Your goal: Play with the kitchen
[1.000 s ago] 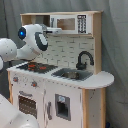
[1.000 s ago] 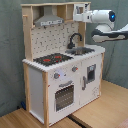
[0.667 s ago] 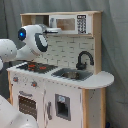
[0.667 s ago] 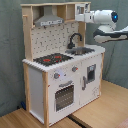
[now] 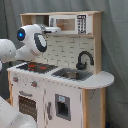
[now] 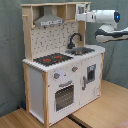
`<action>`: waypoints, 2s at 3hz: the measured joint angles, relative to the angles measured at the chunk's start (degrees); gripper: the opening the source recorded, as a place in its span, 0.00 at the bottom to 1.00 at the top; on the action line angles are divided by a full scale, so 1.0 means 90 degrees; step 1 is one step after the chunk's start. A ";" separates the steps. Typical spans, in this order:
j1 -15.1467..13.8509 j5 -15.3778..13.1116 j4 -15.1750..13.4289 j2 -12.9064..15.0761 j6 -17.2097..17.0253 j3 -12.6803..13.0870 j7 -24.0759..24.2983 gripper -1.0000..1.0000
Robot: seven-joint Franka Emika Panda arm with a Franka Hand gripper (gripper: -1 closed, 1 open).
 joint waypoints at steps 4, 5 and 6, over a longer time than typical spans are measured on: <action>-0.0258 0.0006 0.0942 -0.1126 0.0252 0.0533 0.1358 1.00; -0.0666 0.0007 0.1290 -0.1342 0.0251 0.0853 0.1923 1.00; -0.0991 0.0015 0.1535 -0.1532 0.0235 0.1051 0.2363 1.00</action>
